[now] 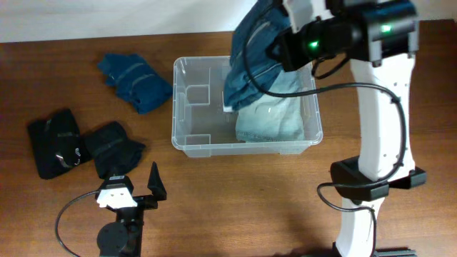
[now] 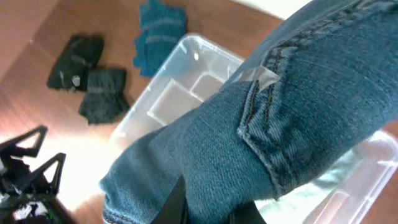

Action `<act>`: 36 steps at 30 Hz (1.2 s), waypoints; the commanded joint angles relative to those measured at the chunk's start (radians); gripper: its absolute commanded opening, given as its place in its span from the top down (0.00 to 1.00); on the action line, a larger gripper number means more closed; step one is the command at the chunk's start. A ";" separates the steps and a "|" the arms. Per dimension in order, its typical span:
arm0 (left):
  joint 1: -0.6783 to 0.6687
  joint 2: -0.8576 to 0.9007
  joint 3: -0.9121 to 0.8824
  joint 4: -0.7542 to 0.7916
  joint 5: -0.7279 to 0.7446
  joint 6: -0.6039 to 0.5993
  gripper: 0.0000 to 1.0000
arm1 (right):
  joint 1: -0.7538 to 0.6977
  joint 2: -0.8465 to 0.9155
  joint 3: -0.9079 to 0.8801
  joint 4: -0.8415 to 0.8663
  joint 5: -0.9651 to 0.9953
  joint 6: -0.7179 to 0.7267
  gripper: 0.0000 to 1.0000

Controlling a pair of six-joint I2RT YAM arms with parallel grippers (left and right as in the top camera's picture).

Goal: Pack container
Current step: 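Carry the dark-blue jeans into the bin beside the light-blue jeans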

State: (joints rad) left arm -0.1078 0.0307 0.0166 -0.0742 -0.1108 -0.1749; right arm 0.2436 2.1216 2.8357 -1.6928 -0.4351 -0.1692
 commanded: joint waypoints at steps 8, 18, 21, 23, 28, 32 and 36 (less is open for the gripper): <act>0.005 -0.004 -0.007 0.002 0.010 0.016 0.01 | 0.090 -0.055 -0.223 -0.006 0.064 -0.132 0.96; 0.005 -0.004 -0.007 0.002 0.010 0.016 0.01 | 0.099 -0.055 -0.243 -0.002 0.081 -0.263 0.96; 0.005 -0.004 -0.007 0.002 0.010 0.016 0.01 | 0.095 -0.055 -0.243 -0.002 0.082 -0.266 0.96; 0.005 -0.004 -0.007 0.002 0.010 0.016 0.01 | 0.090 -0.055 -0.243 -0.002 0.082 -0.265 0.96; 0.005 -0.004 -0.007 0.002 0.010 0.016 0.01 | 0.090 -0.048 -0.244 -0.003 0.082 -0.264 0.96; 0.005 -0.004 -0.007 0.002 0.010 0.016 0.01 | 0.089 -0.037 -0.246 -0.006 0.136 -0.199 0.96; 0.005 -0.004 -0.008 0.002 0.010 0.016 0.01 | 0.089 -0.035 -0.268 -0.001 0.160 -0.145 0.96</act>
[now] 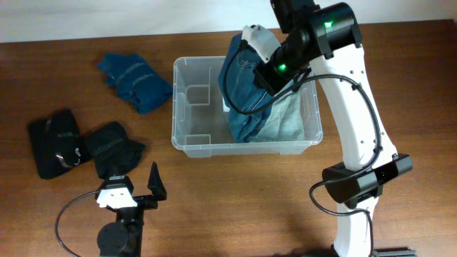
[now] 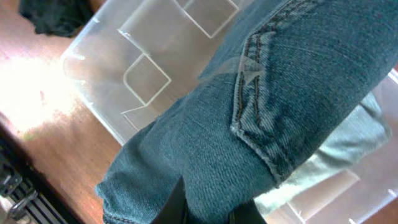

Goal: Pack container
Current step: 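Carry the dark-blue jeans into the bin beside the light-blue jeans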

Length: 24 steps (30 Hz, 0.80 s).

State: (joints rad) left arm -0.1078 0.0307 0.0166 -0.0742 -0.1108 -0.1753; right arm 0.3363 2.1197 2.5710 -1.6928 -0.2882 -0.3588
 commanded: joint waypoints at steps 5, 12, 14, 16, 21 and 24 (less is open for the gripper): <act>0.005 -0.004 -0.007 0.002 0.010 0.016 0.01 | -0.003 -0.033 -0.031 0.013 0.023 0.121 0.96; 0.005 -0.004 -0.008 0.002 0.010 0.016 0.01 | -0.003 -0.033 -0.036 0.035 0.077 0.263 0.96; 0.005 -0.004 -0.007 0.002 0.010 0.016 0.01 | -0.003 -0.033 -0.036 0.035 0.098 0.291 0.96; 0.005 -0.004 -0.007 0.002 0.010 0.016 0.01 | -0.003 -0.033 -0.036 0.032 0.110 0.301 0.96; 0.005 -0.004 -0.007 0.002 0.010 0.016 0.01 | -0.004 -0.033 -0.036 0.006 0.158 0.301 0.38; 0.005 -0.004 -0.007 0.002 0.010 0.016 0.01 | -0.009 -0.033 -0.036 -0.006 0.208 0.301 0.33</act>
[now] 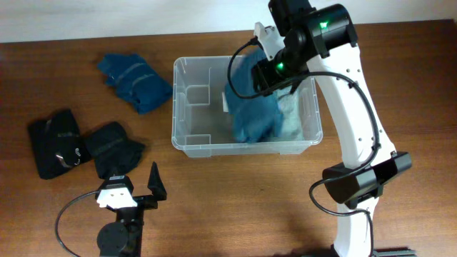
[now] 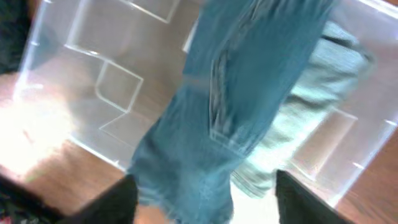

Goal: Pack container
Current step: 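Carry the dark-blue jeans into the bin beside the light-blue jeans, then release the dark-blue jeans and retract the right arm to the right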

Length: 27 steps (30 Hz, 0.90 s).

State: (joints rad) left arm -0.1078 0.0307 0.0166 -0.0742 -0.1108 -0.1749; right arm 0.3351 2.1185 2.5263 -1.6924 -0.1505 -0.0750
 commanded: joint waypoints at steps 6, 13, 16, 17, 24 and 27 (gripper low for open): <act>0.005 -0.004 -0.007 0.002 0.010 0.016 0.01 | -0.032 -0.031 0.009 -0.006 0.106 0.017 0.33; 0.005 -0.004 -0.007 0.002 0.010 0.016 0.01 | -0.079 -0.031 -0.063 -0.006 0.214 0.077 0.39; 0.005 -0.004 -0.007 0.002 0.010 0.016 0.01 | -0.132 -0.031 -0.114 0.006 0.269 0.171 0.36; 0.005 -0.004 -0.007 0.002 0.010 0.016 0.01 | -0.158 -0.031 -0.130 0.016 0.269 0.193 0.33; 0.005 -0.004 -0.007 0.002 0.010 0.016 0.01 | -0.432 -0.031 -0.208 0.094 0.275 0.328 0.01; 0.005 -0.004 -0.007 0.002 0.010 0.016 0.01 | -0.551 -0.031 -0.232 0.113 0.271 0.373 0.01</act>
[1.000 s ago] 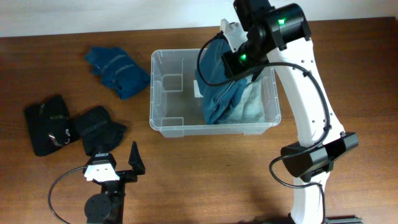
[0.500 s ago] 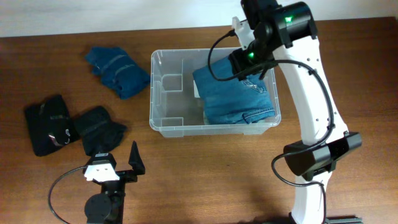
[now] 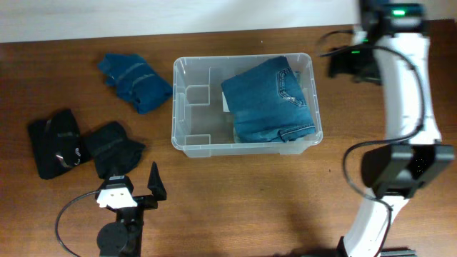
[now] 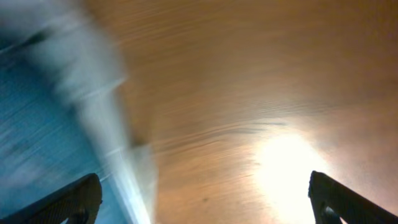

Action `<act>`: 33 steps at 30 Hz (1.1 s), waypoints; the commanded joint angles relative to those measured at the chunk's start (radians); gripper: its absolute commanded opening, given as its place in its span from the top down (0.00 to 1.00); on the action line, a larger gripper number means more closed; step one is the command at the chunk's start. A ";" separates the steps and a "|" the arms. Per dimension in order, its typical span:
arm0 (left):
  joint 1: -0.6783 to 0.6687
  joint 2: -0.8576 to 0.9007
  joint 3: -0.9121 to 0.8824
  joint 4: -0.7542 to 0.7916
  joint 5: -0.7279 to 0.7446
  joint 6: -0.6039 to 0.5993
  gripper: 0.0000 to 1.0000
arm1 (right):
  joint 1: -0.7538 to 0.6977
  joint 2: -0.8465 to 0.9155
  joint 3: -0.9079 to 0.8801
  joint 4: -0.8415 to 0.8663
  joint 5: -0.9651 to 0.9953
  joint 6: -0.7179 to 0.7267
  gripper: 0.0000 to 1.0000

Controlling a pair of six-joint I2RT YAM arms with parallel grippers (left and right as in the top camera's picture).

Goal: Pack container
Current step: 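Release the dark-blue jeans and retract the right arm to the right, then reach the left gripper to the teal folded shirt and grasp it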

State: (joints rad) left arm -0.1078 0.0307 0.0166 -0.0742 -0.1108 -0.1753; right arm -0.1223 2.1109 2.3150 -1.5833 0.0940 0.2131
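Note:
A clear plastic container (image 3: 176, 107) stands mid-table. Folded blue jeans (image 3: 270, 100) lie flat in its right half and cover almost all of what is beneath them. My right gripper (image 3: 341, 64) hangs just right of the container's far right corner, open and empty. Its blurred wrist view shows both fingertips (image 4: 74, 199) far apart over bare wood, with the container wall (image 4: 106, 124) and the jeans (image 4: 31, 112) at the left. My left gripper (image 3: 153, 182) rests open near the front left edge, holding nothing.
Loose clothes lie left of the container: a teal folded piece (image 3: 134, 81) at the back, a black piece (image 3: 56, 143) and a dark grey piece (image 3: 114, 146) nearer the front. The container's left half shows only its moulded floor.
The jeans were hanging between my right gripper's spread fingers over the container. Now they lie flat inside, and the right gripper is off to the right of the container, empty.
My right gripper first held the jeans above the container's back right. Then the jeans hung into the container over a pale garment. Then the fingers stood wide with the jeans sagging inside. Now the jeans lie on that garment and the gripper is away.

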 commanded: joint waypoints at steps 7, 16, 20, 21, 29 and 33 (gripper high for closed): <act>0.005 -0.004 -0.007 0.002 0.010 0.016 0.01 | -0.325 -0.024 -0.022 0.003 0.027 0.084 0.02; 0.006 -0.004 -0.007 0.023 -0.035 0.017 0.01 | -0.512 -0.024 -0.022 0.003 0.027 0.084 0.02; 0.006 0.003 -0.007 0.126 0.118 0.042 0.01 | -0.559 -0.024 -0.022 0.003 0.027 0.084 0.02; 0.006 0.013 -0.005 0.146 0.120 0.042 0.01 | -0.566 -0.024 -0.022 0.003 0.027 0.084 0.01; 0.036 0.275 0.207 0.201 0.043 0.158 0.01 | -0.585 -0.024 -0.022 0.003 0.027 0.084 0.01; 0.102 0.592 0.476 0.224 0.165 0.218 0.01 | -0.585 -0.024 -0.022 0.003 0.027 0.084 0.01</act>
State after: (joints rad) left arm -0.0460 0.4515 0.3099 0.1345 -0.0315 -0.0422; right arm -0.7055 2.1109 2.2978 -1.5826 0.1081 0.2874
